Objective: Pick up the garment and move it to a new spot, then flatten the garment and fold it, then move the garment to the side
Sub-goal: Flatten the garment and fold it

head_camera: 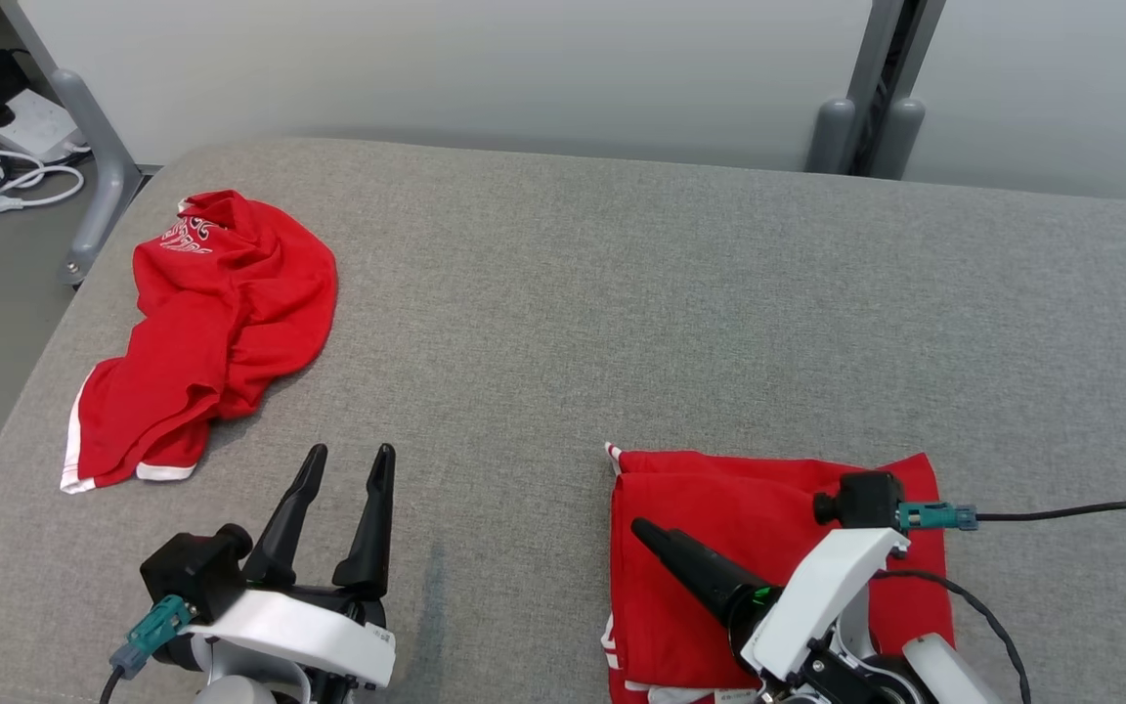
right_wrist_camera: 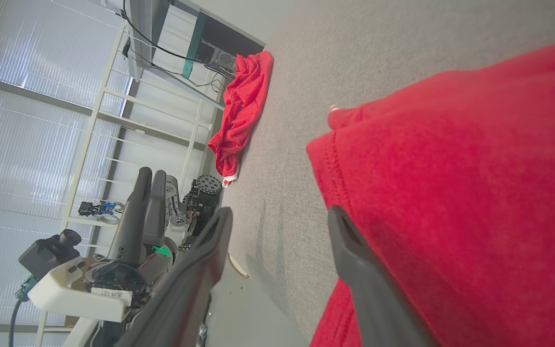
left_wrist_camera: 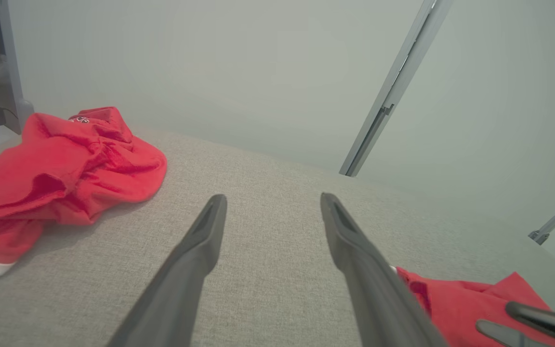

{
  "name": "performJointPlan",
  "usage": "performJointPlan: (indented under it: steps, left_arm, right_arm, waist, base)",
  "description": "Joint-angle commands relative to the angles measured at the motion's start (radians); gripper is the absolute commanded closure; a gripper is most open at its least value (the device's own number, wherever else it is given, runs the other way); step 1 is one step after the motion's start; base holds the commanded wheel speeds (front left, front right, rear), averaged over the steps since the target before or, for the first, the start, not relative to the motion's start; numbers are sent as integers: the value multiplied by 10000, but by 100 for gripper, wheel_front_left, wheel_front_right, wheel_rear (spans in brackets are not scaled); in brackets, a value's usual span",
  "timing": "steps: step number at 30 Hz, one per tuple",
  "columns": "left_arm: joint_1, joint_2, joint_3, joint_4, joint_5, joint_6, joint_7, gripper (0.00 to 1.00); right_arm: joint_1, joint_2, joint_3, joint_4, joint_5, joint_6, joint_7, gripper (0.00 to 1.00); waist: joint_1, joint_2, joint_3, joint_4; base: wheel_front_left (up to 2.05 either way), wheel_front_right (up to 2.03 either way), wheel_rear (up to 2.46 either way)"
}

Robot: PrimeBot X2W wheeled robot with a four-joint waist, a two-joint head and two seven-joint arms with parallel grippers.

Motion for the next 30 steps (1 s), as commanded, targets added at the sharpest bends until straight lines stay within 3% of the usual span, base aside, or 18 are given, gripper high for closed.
performJointPlan:
  steps: [1,8,18,24,30]
  left_arm:
    - [-103,10,77,19,64,-50,-29,0]
    - [-49,-19,175,23,144,-93,-29,0]
    - [-154,-52,339,-231,305,-98,-29,0]
    - [-183,13,229,-368,589,-170,-29,0]
    - [-197,-138,279,-407,774,-199,-29,0]
  right_arm:
    - [-124,-56,8,62,-10,1,-107,0]
    - [-360,-56,-544,-269,-369,1,-192,0]
    - [-305,-284,-2993,-1832,-3633,-1,81,0]
    - [26,-1126,-3588,-2754,-5314,-1,-1045,0]
    - [504,-1506,-4196,-2429,-6622,-1,-3167,0]
  waist:
    - [0,-1,-23,-51]
    - [0,-1,-142,-380]
    - [0,-1,-201,-965]
    - [0,-1,-112,-1256]
    - [0,-1,-14,-1450]
  base:
    - [0,0,0]
    - [0,0,0]
    - [0,0,0]
    - [0,0,0]
    - [0,0,0]
